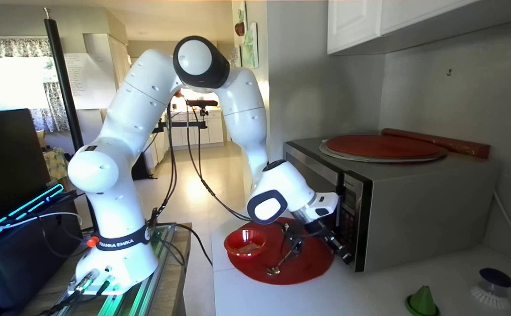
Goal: Press the button to open the microwave door
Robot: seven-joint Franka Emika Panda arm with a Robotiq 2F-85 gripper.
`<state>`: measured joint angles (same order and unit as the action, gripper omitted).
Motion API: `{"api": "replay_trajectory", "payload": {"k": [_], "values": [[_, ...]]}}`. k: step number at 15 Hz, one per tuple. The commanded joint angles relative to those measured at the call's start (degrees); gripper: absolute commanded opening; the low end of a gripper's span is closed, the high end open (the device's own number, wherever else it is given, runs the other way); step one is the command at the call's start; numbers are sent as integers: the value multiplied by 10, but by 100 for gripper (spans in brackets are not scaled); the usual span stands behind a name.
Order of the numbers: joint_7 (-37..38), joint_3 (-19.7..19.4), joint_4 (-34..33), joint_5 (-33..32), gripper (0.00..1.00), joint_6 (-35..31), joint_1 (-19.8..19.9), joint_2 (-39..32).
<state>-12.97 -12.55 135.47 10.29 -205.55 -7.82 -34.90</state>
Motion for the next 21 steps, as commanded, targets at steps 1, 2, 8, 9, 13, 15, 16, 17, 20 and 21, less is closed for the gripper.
{"api": "replay_trajectory", "payload": {"k": [1,2,8,9,13,15,16,17,20,21], "values": [[-33,-27,56,-53,0,122,6,111],[-35,-29,62,-72,0,159,14,133],[-36,3,87,-168,26,387,85,259],[-50,22,88,-164,27,424,106,278],[-67,36,86,-155,54,529,132,343],[-67,37,80,-151,68,576,136,374],[-64,37,74,-149,74,601,136,389],[-57,38,65,-146,81,627,135,401],[-33,42,25,-126,99,716,129,439],[-18,45,11,-127,100,738,128,447]]}}
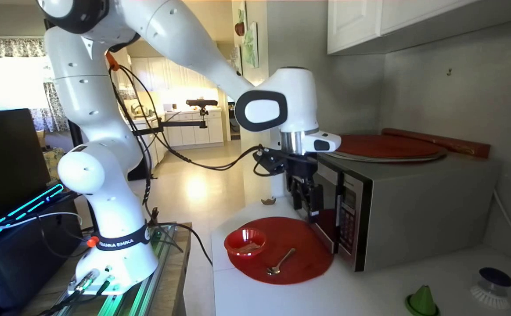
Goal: Press the button to open the microwave door
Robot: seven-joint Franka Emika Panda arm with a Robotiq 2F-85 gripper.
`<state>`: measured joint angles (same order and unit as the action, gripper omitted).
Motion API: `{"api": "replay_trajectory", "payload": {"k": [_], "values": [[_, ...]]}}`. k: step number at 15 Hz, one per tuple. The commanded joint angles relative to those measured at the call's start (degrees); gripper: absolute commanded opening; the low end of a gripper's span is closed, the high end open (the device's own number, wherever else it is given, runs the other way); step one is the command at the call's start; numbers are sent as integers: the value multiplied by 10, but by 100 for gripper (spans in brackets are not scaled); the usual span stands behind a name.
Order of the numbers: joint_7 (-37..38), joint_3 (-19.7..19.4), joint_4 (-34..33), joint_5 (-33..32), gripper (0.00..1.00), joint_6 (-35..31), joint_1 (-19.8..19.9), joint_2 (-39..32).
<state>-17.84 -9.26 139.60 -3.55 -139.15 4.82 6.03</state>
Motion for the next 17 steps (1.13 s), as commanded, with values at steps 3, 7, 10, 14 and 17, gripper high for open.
{"api": "replay_trajectory", "payload": {"k": [3,7,10,14,17], "values": [[74,25,-64,12,100,108,-4,58],[139,45,-80,15,100,93,-11,71],[188,60,-85,20,100,81,-15,73],[183,62,-87,7,100,79,-14,64],[182,60,-87,7,100,79,-13,63]]}}
